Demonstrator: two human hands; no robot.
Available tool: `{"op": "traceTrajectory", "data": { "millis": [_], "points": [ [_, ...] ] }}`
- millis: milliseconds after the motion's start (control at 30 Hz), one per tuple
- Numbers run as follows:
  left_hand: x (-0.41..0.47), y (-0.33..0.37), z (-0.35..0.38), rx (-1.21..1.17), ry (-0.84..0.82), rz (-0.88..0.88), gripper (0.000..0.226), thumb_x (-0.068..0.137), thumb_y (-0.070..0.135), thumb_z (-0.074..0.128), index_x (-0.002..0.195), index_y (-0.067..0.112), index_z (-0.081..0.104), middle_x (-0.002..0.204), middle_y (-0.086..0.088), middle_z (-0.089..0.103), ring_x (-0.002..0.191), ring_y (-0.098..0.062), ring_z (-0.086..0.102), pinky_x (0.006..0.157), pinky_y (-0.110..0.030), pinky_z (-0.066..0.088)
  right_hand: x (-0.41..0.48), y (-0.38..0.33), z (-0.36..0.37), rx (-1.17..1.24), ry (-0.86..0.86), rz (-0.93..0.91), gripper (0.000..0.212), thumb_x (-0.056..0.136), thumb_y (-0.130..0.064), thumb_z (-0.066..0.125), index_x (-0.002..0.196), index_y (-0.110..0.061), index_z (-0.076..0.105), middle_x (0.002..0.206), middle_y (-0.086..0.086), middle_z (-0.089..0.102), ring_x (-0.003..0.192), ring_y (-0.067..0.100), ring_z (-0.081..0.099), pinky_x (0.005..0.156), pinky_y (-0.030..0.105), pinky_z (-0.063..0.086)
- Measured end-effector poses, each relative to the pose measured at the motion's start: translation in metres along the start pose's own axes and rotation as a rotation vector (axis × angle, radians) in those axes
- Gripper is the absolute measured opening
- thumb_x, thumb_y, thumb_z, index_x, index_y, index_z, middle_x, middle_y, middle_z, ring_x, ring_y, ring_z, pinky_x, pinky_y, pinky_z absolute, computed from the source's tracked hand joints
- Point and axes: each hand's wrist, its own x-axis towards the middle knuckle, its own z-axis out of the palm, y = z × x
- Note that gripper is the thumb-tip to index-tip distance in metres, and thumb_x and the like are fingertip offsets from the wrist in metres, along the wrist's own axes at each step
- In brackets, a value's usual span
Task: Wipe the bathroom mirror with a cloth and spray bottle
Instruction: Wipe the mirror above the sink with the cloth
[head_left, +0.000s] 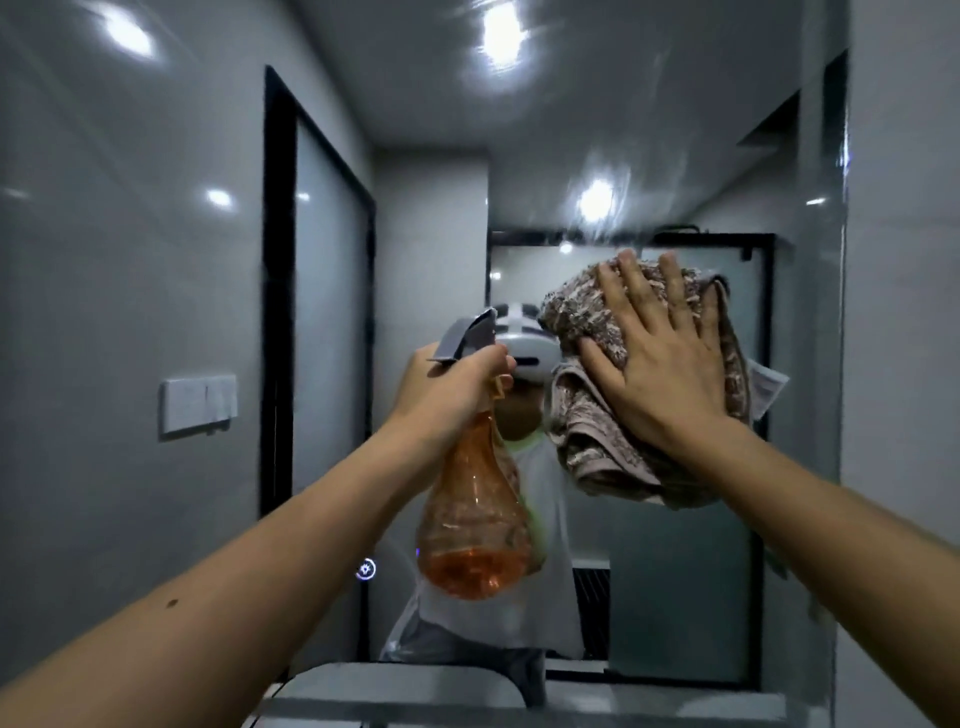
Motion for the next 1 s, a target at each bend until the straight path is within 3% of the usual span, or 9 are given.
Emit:
{"op": "traceTrajectory", "data": {
  "millis": [167, 300, 433, 567, 700, 800, 867, 933, 1000],
  "points": [
    [0.025, 0.028, 0.004, -0.001, 0.025, 0.022, 0.032, 0.064, 0.023, 0.064, 0.091, 0.007, 0.070, 0.101, -0.017, 0.072, 0.090, -0.028, 0.069, 0.070, -0.032, 0.055, 0.088, -0.005, -0.028, 0.142, 0.090, 0.151, 0.067, 0.091, -0.058, 0.023, 0.146, -0.031, -0.005, 0.155, -0.008, -0.012, 0.140, 0.018, -0.018, 0.109, 0.042, -0.018],
    [0.031, 0.047, 0.008, -0.077, -0.015, 0.014, 0.013, 0.077, 0.014, 0.058, 0.084, 0.008, 0.069, 0.086, -0.017, 0.071, 0.070, -0.021, 0.067, 0.056, -0.025, 0.052, 0.088, -0.009, -0.023, 0.147, 0.142, 0.171, 0.068, 0.088, -0.065, 0.014, 0.145, -0.033, -0.005, 0.155, -0.008, -0.013, 0.141, 0.020, -0.016, 0.108, 0.049, -0.017],
    [0.024, 0.037, 0.012, -0.107, -0.063, -0.023, 0.015, 0.079, 0.010, 0.055, 0.084, 0.013, 0.068, 0.072, -0.002, 0.070, 0.046, -0.009, 0.062, 0.040, -0.014, 0.043, 0.010, -0.025, 0.008, 0.123, 0.087, 0.007, 0.074, 0.080, -0.072, -0.006, 0.141, -0.031, -0.003, 0.149, -0.008, -0.011, 0.139, 0.020, -0.012, 0.105, 0.048, -0.023],
    [0.022, 0.036, 0.027, -0.135, -0.072, -0.041, 0.012, 0.081, 0.011, 0.055, 0.084, 0.014, 0.066, 0.062, 0.001, 0.069, 0.044, -0.008, 0.062, 0.038, -0.013, 0.041, 0.033, 0.004, -0.002, 0.095, 0.038, -0.035, 0.066, 0.081, -0.068, 0.003, 0.137, -0.039, -0.015, 0.148, -0.014, -0.019, 0.138, 0.019, -0.023, 0.104, 0.045, -0.025],
    [0.031, 0.054, 0.034, -0.066, -0.045, 0.049, 0.009, 0.078, 0.015, 0.058, 0.077, 0.014, 0.067, 0.081, -0.006, 0.071, 0.073, -0.019, 0.065, 0.057, -0.022, 0.047, 0.094, 0.024, -0.026, 0.076, 0.097, 0.058, 0.063, 0.090, -0.062, 0.015, 0.143, -0.038, -0.008, 0.154, -0.011, -0.013, 0.140, 0.023, -0.018, 0.108, 0.052, -0.015],
    [0.034, 0.063, 0.034, -0.092, -0.052, 0.063, 0.012, 0.079, 0.015, 0.055, 0.082, 0.014, 0.066, 0.084, -0.004, 0.070, 0.077, -0.016, 0.068, 0.060, -0.025, 0.051, 0.075, 0.023, -0.022, 0.093, 0.111, 0.030, 0.065, 0.089, -0.064, 0.013, 0.141, -0.036, -0.014, 0.151, -0.011, -0.019, 0.139, 0.022, -0.020, 0.109, 0.050, -0.016],
    [0.033, 0.067, 0.034, -0.101, -0.083, 0.062, 0.014, 0.080, 0.014, 0.054, 0.087, 0.012, 0.066, 0.089, -0.006, 0.071, 0.087, -0.020, 0.071, 0.078, -0.036, 0.054, 0.043, 0.030, -0.011, 0.091, 0.110, -0.008, 0.066, 0.081, -0.069, 0.008, 0.135, -0.041, -0.016, 0.146, -0.013, -0.023, 0.136, 0.019, -0.025, 0.109, 0.052, -0.015],
    [0.031, 0.072, 0.036, -0.049, -0.100, 0.078, 0.014, 0.081, 0.016, 0.055, 0.089, 0.012, 0.066, 0.099, -0.010, 0.072, 0.097, -0.025, 0.069, 0.091, -0.046, 0.050, 0.045, 0.045, -0.010, 0.072, 0.090, 0.043, 0.069, 0.074, -0.072, 0.005, 0.135, -0.046, -0.014, 0.146, -0.015, -0.023, 0.135, 0.021, -0.026, 0.106, 0.056, -0.015],
    [0.032, 0.082, 0.035, -0.027, -0.093, 0.101, 0.012, 0.083, 0.016, 0.054, 0.088, 0.013, 0.065, 0.103, -0.011, 0.071, 0.096, -0.026, 0.068, 0.091, -0.044, 0.049, 0.086, 0.049, -0.024, 0.122, 0.087, 0.161, 0.070, 0.078, -0.075, 0.010, 0.139, -0.047, -0.011, 0.151, -0.015, -0.019, 0.138, 0.029, -0.024, 0.104, 0.060, -0.017]
  ]
}}
